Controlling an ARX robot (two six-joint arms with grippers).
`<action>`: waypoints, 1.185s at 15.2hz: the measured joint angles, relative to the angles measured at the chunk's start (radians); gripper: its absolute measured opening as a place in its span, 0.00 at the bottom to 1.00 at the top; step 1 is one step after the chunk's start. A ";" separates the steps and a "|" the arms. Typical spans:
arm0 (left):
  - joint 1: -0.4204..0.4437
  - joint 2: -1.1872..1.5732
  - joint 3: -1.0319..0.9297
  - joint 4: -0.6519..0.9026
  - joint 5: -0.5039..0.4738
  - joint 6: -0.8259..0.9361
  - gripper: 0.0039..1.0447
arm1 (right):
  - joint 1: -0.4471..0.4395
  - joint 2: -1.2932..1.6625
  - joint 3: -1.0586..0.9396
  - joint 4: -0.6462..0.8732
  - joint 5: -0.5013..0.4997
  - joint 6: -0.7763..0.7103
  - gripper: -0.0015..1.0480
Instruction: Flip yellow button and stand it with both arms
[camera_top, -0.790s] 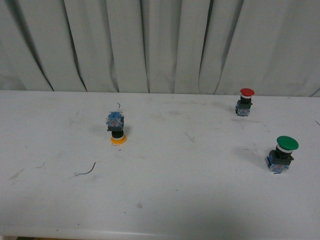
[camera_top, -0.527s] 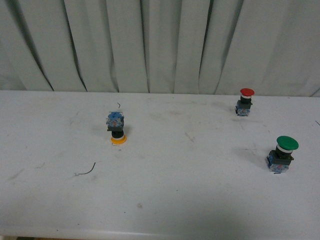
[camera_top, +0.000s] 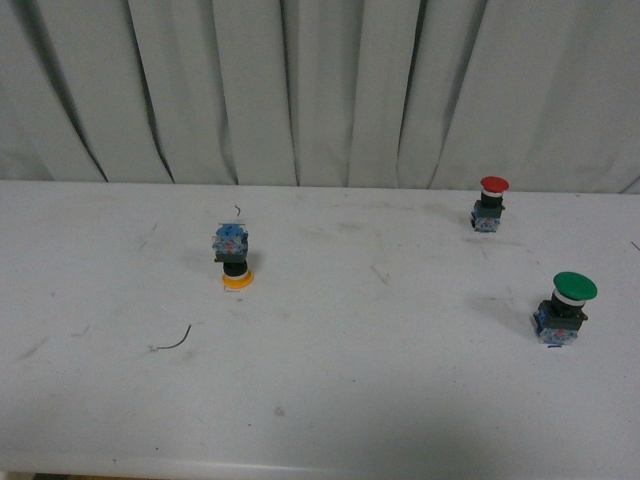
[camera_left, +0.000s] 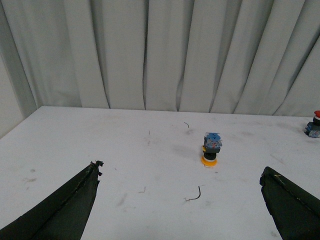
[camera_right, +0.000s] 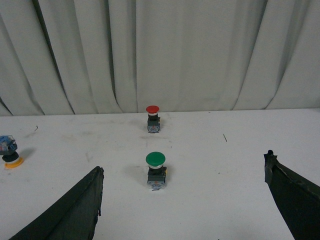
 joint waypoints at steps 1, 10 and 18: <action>0.000 0.000 0.000 0.000 0.000 0.000 0.94 | 0.000 0.000 0.000 0.000 0.000 0.000 0.94; 0.000 0.000 0.000 0.000 0.000 0.000 0.94 | 0.000 0.000 0.000 0.000 0.000 0.000 0.94; -0.098 0.364 0.231 -0.136 -0.114 -0.197 0.94 | 0.000 0.000 0.000 0.000 0.000 0.000 0.94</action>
